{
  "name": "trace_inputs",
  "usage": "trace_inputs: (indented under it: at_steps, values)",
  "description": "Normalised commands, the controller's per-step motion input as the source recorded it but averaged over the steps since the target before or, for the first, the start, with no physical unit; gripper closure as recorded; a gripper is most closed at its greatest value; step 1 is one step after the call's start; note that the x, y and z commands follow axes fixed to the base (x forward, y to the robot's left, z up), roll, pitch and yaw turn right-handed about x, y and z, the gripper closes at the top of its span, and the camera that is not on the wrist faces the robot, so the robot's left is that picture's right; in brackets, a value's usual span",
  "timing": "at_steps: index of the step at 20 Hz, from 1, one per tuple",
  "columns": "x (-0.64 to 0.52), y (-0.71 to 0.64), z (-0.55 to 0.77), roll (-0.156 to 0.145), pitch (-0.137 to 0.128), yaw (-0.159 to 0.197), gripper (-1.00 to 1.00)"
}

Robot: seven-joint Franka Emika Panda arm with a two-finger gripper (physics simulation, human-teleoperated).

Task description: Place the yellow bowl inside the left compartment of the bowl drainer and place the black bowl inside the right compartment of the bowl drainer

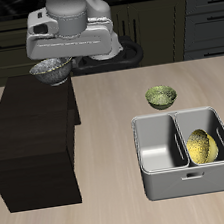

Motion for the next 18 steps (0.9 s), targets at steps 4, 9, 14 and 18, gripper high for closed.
trace_inputs:
  at_steps: [4,9,14,18]
  values:
    - [0.07,0.41,0.22,0.030,-0.015,-0.005,1.00]
    - [0.11,0.38,0.11,0.001,0.005,-0.019,1.00]
    - [0.14,0.36,0.03,-0.014,0.013,-0.016,1.00]
    - [0.19,0.40,0.03,-0.040,0.016,-0.003,1.00]
